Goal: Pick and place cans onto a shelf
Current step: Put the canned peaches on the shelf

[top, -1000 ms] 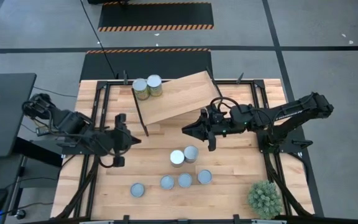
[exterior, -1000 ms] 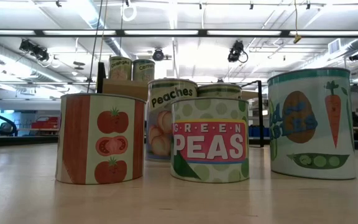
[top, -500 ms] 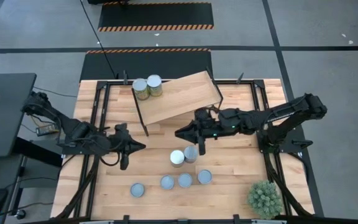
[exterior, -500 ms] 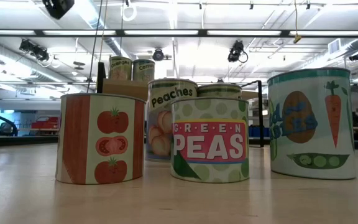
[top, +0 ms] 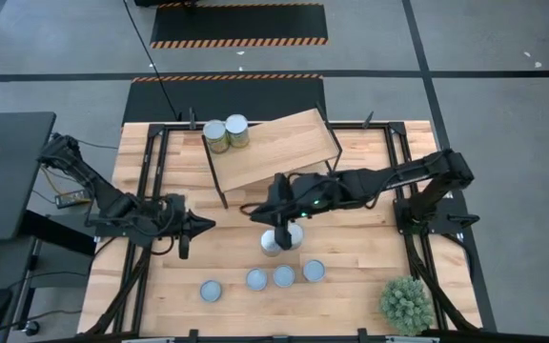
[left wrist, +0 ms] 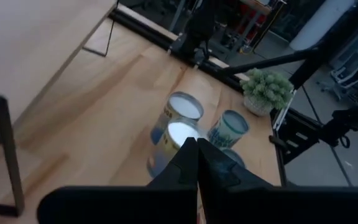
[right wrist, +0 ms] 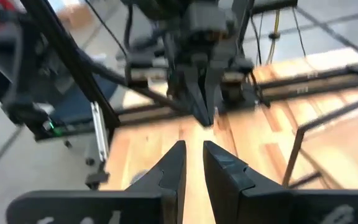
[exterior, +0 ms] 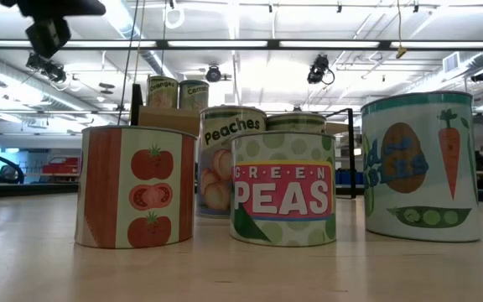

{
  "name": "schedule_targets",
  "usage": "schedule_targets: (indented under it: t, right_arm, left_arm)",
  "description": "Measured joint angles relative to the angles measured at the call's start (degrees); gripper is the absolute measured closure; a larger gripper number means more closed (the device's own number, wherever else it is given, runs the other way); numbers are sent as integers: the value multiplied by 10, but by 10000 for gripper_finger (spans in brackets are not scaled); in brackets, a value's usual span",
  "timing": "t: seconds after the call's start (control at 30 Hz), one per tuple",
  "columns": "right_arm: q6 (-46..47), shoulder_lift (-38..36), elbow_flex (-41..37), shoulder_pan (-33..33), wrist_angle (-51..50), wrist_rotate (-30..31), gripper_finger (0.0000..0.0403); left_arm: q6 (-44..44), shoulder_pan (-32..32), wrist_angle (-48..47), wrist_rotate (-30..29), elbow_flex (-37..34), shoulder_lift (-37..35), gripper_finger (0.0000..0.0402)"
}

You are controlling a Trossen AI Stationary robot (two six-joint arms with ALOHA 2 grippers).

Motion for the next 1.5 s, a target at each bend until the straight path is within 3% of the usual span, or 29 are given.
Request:
schedule_targets:
  t: [0.23, 0.47, 0.67, 0.9, 1.03, 1.17, 1.33, 1.5]
  right_arm:
    - [4, 35, 1, 0, -18, -10, 286]
    - [14, 61, 2, 0, -39, -34, 180]
    - [-43, 87, 1, 0, -57, -41, 105]
    - [-66, 116, 1, 0, -108, -43, 42]
    - [-72, 138, 1, 1, -131, -42, 19]
    - [-83, 154, 1, 4, -147, -42, 11]
    - [-136, 160, 1, 14, -159, 7, 15]
    - [-166, 175, 1, 16, -157, -21, 18]
  left_arm:
    - [-41, -1, 27, -11, -25, -11, 397]
    - [57, 23, 149, -10, -28, -11, 397]
    - [134, 81, 177, 35, -33, -11, 397]
    - [90, 154, 268, 108, -117, -18, 397]
    - [41, 169, 342, 96, -172, -18, 397]
    - [-45, 172, 352, 82, -197, -18, 396]
    - [-53, 164, 351, 113, -199, -18, 389]
    - [-53, 160, 354, 115, -199, -18, 387]
